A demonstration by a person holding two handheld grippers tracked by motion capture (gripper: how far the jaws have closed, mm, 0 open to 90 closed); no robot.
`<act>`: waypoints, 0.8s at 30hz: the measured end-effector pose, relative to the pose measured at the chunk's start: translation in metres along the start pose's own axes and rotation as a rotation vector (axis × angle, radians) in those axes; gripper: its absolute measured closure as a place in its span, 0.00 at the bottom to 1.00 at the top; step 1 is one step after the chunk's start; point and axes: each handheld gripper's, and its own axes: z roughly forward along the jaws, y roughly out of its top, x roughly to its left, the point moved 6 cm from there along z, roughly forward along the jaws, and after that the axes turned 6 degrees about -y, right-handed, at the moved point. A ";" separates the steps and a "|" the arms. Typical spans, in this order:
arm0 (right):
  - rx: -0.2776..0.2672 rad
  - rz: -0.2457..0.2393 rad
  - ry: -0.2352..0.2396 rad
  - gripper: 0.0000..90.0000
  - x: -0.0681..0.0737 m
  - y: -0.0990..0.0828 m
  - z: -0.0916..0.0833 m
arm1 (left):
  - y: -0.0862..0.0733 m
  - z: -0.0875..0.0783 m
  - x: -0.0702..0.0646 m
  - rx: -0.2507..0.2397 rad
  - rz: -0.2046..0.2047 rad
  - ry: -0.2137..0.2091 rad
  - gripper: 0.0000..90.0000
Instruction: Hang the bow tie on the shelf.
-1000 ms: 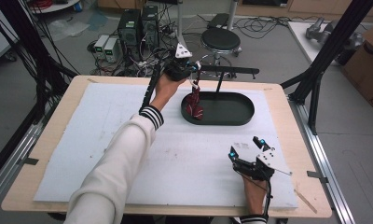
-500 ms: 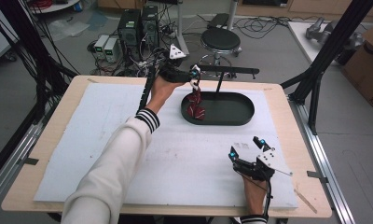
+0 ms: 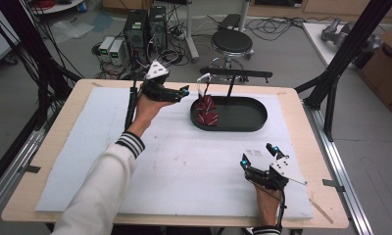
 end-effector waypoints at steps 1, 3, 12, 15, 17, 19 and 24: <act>0.000 0.002 -0.003 0.07 0.000 0.000 0.000 | -0.004 -0.016 0.000 -0.004 0.008 -0.004 0.08; -0.001 0.004 -0.004 0.07 0.000 0.000 0.000 | -0.007 -0.027 0.001 -0.016 0.009 0.000 0.08; 0.000 0.005 -0.001 0.07 0.000 0.000 0.000 | -0.049 -0.110 -0.005 -0.081 0.006 -0.042 0.08; 0.001 -0.002 -0.001 0.07 0.000 0.000 -0.001 | -0.083 -0.146 -0.017 -0.122 -0.024 -0.007 0.08; -0.005 -0.006 -0.001 0.07 0.000 0.000 -0.001 | -0.100 -0.163 -0.026 -0.148 -0.024 0.018 0.08; -0.008 -0.003 -0.001 0.07 -0.001 0.000 -0.001 | -0.109 -0.171 -0.030 -0.160 -0.017 0.031 0.08; -0.009 0.008 -0.004 0.07 -0.001 0.000 -0.001 | -0.147 -0.204 -0.048 -0.241 -0.009 0.091 0.08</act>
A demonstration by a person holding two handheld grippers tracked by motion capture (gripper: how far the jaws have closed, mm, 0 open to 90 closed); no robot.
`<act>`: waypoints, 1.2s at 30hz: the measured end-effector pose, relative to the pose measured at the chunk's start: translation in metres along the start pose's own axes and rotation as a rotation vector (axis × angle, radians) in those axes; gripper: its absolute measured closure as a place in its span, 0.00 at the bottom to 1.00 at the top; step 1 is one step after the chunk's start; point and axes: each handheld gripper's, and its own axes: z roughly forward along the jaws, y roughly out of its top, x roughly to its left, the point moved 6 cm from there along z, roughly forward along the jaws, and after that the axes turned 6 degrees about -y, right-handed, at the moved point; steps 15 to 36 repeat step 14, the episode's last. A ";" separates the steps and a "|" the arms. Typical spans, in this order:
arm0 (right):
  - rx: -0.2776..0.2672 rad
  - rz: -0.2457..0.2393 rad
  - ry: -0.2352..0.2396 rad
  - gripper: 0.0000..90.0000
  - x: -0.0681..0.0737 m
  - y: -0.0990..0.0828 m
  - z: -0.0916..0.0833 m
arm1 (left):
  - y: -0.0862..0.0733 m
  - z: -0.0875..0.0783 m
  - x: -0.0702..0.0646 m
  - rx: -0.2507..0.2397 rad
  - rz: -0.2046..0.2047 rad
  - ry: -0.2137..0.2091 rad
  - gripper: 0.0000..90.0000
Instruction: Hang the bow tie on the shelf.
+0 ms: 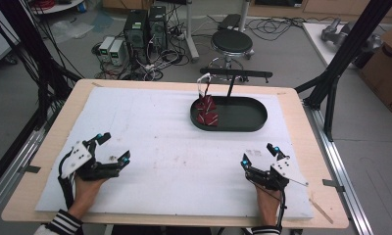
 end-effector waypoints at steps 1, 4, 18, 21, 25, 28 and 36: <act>-0.002 -0.001 0.001 0.07 0.000 0.000 0.000 | -0.005 -0.004 0.000 -0.006 -0.010 0.003 0.08; -0.001 0.001 0.000 0.07 0.000 0.000 0.000 | -0.014 -0.009 0.004 -0.011 -0.019 0.026 0.08; -0.004 -0.003 0.000 0.07 0.001 0.000 -0.001 | -0.014 -0.012 0.005 -0.036 -0.010 0.029 0.08; -0.004 -0.003 0.000 0.07 0.001 0.000 -0.001 | -0.014 -0.012 0.005 -0.036 -0.010 0.029 0.08; -0.004 -0.003 0.000 0.07 0.001 0.000 -0.001 | -0.014 -0.012 0.005 -0.036 -0.010 0.029 0.08; -0.004 -0.003 0.000 0.07 0.001 0.000 -0.001 | -0.014 -0.012 0.005 -0.036 -0.010 0.029 0.08; -0.004 -0.003 0.000 0.07 0.001 0.000 -0.001 | -0.014 -0.012 0.005 -0.036 -0.010 0.029 0.08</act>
